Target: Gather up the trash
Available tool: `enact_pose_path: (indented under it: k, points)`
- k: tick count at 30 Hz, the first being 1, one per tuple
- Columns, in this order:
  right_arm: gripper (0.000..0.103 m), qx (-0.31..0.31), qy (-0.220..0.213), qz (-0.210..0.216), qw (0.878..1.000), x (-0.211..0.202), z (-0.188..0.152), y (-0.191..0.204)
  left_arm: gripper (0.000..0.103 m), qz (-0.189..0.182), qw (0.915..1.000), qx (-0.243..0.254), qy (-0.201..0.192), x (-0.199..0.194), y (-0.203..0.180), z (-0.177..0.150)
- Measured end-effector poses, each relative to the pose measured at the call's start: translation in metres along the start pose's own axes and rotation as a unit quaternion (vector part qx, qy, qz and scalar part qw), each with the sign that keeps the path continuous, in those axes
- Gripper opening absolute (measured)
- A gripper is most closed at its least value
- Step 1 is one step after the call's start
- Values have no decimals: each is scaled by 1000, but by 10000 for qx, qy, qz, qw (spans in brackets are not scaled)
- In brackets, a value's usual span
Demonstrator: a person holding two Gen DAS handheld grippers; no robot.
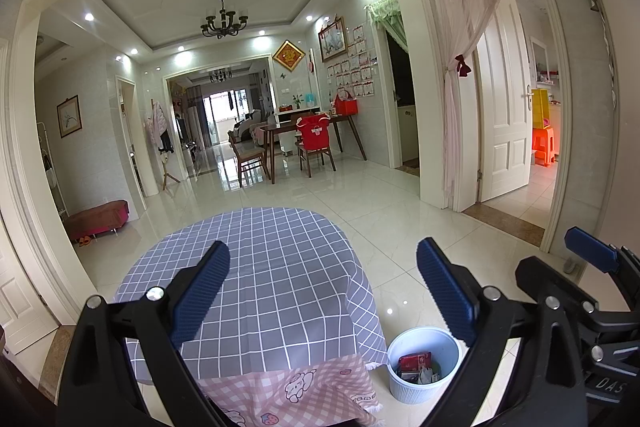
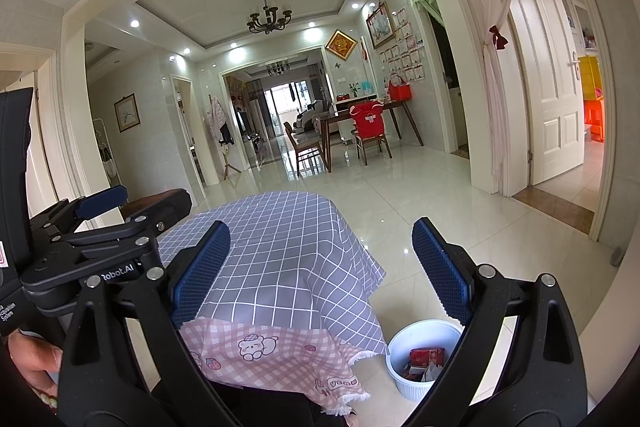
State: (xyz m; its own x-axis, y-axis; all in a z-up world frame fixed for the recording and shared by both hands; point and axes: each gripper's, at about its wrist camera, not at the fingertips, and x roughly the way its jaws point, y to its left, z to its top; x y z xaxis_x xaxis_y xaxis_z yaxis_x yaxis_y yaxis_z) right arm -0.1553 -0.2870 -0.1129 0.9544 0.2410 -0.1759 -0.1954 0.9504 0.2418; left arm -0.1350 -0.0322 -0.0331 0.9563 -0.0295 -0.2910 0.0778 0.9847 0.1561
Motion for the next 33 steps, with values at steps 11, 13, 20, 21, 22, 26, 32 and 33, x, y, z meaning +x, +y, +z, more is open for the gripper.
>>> enact_pose_path:
  k: [11,13,20,21,22,26,32,33]
  points:
    - [91,2,3,-2,10000,0,0,1,93,-3,10000,3,5,0,0,-1]
    - [91,5,3,2,10000,0,1,1,93,-2,10000,-2,7,0,0,0]
    - [91,5,14,1,10000,0,1,1,93,-4,10000,6,12,0,0,-1]
    - [91,5,8,2,10000,0,1,1,93,-1,10000,3,10,0,1,0]
    - [91,4,7,1,10000,0,1,1,93,-5,10000,2,10,0,1,1]
    - [91,12,6,0,10000,0,1,2,93,-2,10000,5,10,0,1,0]
    - [91,12,27,6,10000,0,-1,1,93,3,10000,13,38,2,0,-4]
    - [91,18,39,6,10000,0,-1,2,93,5,10000,19,49,3,0,-6]
